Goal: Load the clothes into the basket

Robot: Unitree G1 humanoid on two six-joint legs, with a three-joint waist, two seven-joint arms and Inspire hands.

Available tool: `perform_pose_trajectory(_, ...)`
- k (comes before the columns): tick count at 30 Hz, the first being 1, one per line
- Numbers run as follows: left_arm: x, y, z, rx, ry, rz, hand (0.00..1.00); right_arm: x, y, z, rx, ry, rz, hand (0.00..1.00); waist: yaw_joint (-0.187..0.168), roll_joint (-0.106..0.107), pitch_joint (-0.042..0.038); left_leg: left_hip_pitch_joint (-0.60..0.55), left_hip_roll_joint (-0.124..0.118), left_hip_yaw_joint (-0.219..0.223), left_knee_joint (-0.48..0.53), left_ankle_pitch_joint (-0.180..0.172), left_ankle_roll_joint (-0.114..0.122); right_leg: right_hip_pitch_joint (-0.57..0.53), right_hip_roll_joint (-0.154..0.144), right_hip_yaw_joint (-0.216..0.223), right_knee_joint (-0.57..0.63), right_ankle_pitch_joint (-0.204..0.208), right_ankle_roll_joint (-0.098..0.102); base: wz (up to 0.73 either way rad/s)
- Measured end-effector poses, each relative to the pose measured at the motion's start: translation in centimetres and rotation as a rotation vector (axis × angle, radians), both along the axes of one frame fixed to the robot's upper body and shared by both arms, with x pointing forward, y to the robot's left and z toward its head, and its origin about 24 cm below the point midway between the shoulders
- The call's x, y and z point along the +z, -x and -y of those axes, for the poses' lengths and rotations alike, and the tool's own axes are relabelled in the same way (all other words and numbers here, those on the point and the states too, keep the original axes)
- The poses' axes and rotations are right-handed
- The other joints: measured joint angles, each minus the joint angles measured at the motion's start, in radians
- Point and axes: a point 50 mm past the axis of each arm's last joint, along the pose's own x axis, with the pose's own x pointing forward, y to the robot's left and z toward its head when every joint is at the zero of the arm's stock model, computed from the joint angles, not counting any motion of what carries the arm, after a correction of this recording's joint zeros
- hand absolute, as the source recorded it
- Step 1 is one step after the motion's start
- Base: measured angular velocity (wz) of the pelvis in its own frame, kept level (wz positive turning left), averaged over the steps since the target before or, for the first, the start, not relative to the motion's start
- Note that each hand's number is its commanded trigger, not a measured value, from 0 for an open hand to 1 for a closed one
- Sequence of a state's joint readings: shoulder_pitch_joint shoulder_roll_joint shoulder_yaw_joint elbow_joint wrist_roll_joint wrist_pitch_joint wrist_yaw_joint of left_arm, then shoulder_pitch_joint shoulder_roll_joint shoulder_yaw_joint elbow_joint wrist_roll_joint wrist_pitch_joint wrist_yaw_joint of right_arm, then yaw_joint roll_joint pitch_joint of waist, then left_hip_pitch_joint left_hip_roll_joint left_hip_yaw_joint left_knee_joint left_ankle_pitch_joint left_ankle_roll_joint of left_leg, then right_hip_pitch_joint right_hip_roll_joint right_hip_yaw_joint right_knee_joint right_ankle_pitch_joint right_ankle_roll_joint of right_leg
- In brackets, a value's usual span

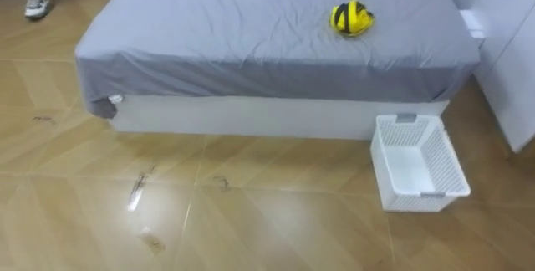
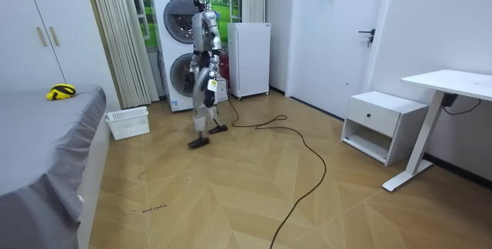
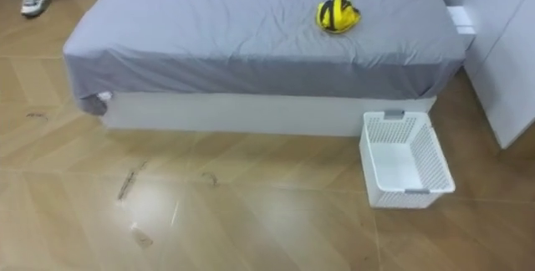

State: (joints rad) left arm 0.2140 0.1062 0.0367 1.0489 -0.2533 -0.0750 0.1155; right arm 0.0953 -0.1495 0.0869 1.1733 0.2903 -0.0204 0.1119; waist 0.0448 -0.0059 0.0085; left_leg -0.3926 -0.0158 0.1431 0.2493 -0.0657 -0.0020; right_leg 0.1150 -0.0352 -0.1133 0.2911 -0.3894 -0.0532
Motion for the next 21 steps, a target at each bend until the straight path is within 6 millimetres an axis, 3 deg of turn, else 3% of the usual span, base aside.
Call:
perform_pose_trajectory(1, 0.0, 0.2, 0.0, 0.006, -0.001, -0.006, 0.0, 0.0, 0.0, -0.1, 0.003, -0.001, -0.001, 0.0, 0.001, -0.003, 0.0006, -0.001, 0.001, 0.003, -0.031, 0.04, 0.006, 0.008, -0.006, 0.008, -0.001, -0.009, 0.003, -0.53)
perform_pose_trajectory(2, 0.0, 0.4, 0.0, 0.027, 0.0, -0.008, 0.0, 0.0, 0.1, -0.1, 0.007, 0.003, -0.006, 0.0, 0.003, -0.013, 0.0013, -0.001, -0.004, 0.018, -0.052, 0.115, 0.03, 0.027, -0.021, 0.03, -0.008, -0.027, 0.015, -0.35)
perform_pose_trajectory(3, 0.0, 0.4, -0.1, 0.031, -0.003, -0.007, 0.0, -0.1, 0.2, -0.1, 0.007, 0.008, -0.009, 0.0, 0.004, -0.018, 0.0004, -0.003, -0.016, 0.022, -0.049, 0.146, 0.039, 0.035, -0.034, 0.036, -0.015, -0.036, 0.022, -0.32)
perform_pose_trajectory(4, 0.1, 0.3, -0.3, 0.03, -0.008, 0.008, 0.0, 0.0, 0.2, 0.1, 0.009, 0.022, -0.01, 0.0, -0.002, -0.032, -0.0091, -0.01, -0.045, 0.036, -0.022, 0.163, 0.075, 0.047, -0.065, 0.063, -0.025, -0.051, 0.035, -0.17)
perform_pose_trajectory(5, 0.2, 0.1, -0.6, 0.027, -0.019, 0.022, 0.0, 0.0, 0.2, 0.2, 0.01, 0.036, -0.01, 0.0, -0.013, -0.055, -0.0043, -0.021, -0.064, 0.069, 0.045, 0.1, 0.094, 0.048, -0.098, 0.062, -0.026, -0.056, 0.052, -0.23)
perform_pose_trajectory(6, 0.2, -0.1, -0.7, 0.025, -0.022, 0.034, 0.0, 0.0, 0.2, 0.3, 0.002, 0.043, -0.005, 0.0, -0.01, -0.059, 0.0003, -0.027, -0.071, 0.088, 0.11, 0.047, 0.1, 0.047, -0.118, 0.053, 0.007, -0.045, 0.079, -0.22)
perform_pose_trajectory(7, 0.2, -0.1, -0.7, 0.024, -0.021, 0.036, 0.0, 0.0, 0.3, 0.3, -0.001, 0.047, -0.003, 0.0, -0.007, -0.058, -0.0004, -0.022, -0.069, 0.097, 0.138, 0.013, 0.103, 0.041, -0.126, 0.053, 0.044, -0.035, 0.097, -0.3)
perform_pose_trajectory(8, 0.2, 0.0, -0.7, 0.021, -0.018, 0.035, 0.0, 0.1, 0.3, 0.3, -0.008, 0.052, 0.008, 0.0, -0.002, -0.056, -0.0019, 0.005, -0.067, 0.118, 0.183, -0.046, 0.107, 0.022, -0.141, 0.047, 0.166, -0.001, 0.132, -0.1)
perform_pose_trajectory(9, 0.2, -0.1, -0.7, 0.015, -0.019, 0.035, 0.0, 0.0, 0.7, 0.2, -0.025, 0.057, 0.007, 0.0, -0.014, -0.054, -0.0032, 0.054, -0.071, 0.134, 0.193, -0.094, 0.117, -0.007, -0.155, 0.033, 0.304, 0.066, 0.132, 0.06)
perform_pose_trajectory(10, 0.2, -0.2, -0.6, 0.01, -0.02, 0.036, 0.0, 0.0, 1.0, 0.2, -0.034, 0.061, 0.005, 0.0, -0.018, -0.047, -0.0059, 0.087, -0.073, 0.137, 0.186, -0.116, 0.119, -0.022, -0.159, 0.027, 0.381, 0.122, 0.129, 0.22)
perform_pose_trajectory(11, 0.2, -0.5, -0.5, -0.009, -0.024, 0.042, 0.0, -0.1, 1.2, 0.2, -0.05, 0.064, 0.005, 0.0, -0.015, -0.043, -0.0075, 0.155, -0.078, 0.138, 0.146, -0.144, 0.123, -0.066, -0.168, 0.027, 0.514, 0.263, 0.125, 0.09)
perform_pose_trajectory(12, 0.3, -0.8, -0.4, -0.02, -0.027, 0.049, 0.0, 0.0, 1.1, 0.2, -0.056, 0.065, 0.014, 0.0, -0.011, -0.04, -0.0072, 0.186, -0.079, 0.131, 0.127, -0.153, 0.124, -0.097, -0.171, 0.025, 0.575, 0.29, 0.117, -0.05)
perform_pose_trajectory(13, 0.3, -1.5, -0.2, -0.04, -0.03, 0.063, 0.0, 0.1, 0.6, 0.3, -0.058, 0.068, 0.036, 0.0, -0.007, -0.027, -0.0015, 0.242, -0.076, 0.115, 0.091, -0.169, 0.12, -0.164, -0.162, 0.007, 0.669, 0.239, 0.094, -0.05)
perform_pose_trajectory(14, 0.3, -2.0, 0.2, -0.068, -0.031, 0.068, 0.0, 0.4, -0.6, 0.3, -0.052, 0.069, 0.08, 0.0, -0.006, -0.002, 0.0027, 0.292, -0.061, 0.09, 0.066, -0.184, 0.113, -0.238, -0.132, -0.022, 0.706, 0.167, 0.059, -0.03)
perform_pose_trajectory(15, 0.3, -2.3, 0.3, -0.076, -0.028, 0.075, 0.0, 0.7, -1.5, 0.1, -0.05, 0.063, 0.115, 0.0, -0.01, 0.012, 0.0031, 0.34, -0.047, 0.068, 0.038, -0.196, 0.105, -0.321, -0.096, -0.036, 0.693, 0.114, 0.044, 0.0)
perform_pose_trajectory(17, 0.4, -2.6, 0.4, -0.106, -0.033, 0.085, 0.0, 1.0, -2.7, -0.4, -0.043, 0.059, 0.167, 0.0, -0.013, 0.026, 0.0094, 0.409, -0.032, 0.038, 0.004, -0.216, 0.094, -0.432, -0.05, -0.068, 0.577, 0.072, 0.036, 0.1)
perform_pose_trajectory(19, 0.4, -2.8, 0.7, -0.139, -0.031, 0.086, 0.0, 1.4, -3.5, -0.8, -0.051, 0.073, 0.21, 0.0, -0.032, 0.027, 0.0087, 0.466, -0.018, -0.009, -0.026, -0.242, 0.078, -0.5, -0.024, -0.088, 0.338, 0.097, 0.035, 0.55)
perform_pose_trajectory(20, 0.3, -2.8, 1.2, -0.166, -0.026, 0.08, 0.0, 1.5, -3.7, -0.6, -0.057, 0.089, 0.226, 0.0, -0.039, 0.031, 0.0085, 0.517, -0.002, -0.017, -0.05, -0.26, 0.061, -0.513, -0.022, -0.096, 0.193, 0.203, 0.023, 0.75)
perform_pose_trajectory(21, 0.2, -2.7, 1.7, -0.193, -0.021, 0.072, 0.0, 1.5, -3.6, -0.5, -0.071, 0.11, 0.231, 0.0, -0.037, 0.042, 0.0034, 0.563, 0.029, -0.032, -0.057, -0.282, 0.038, -0.515, -0.003, -0.106, 0.108, 0.317, 0.009, 0.63)
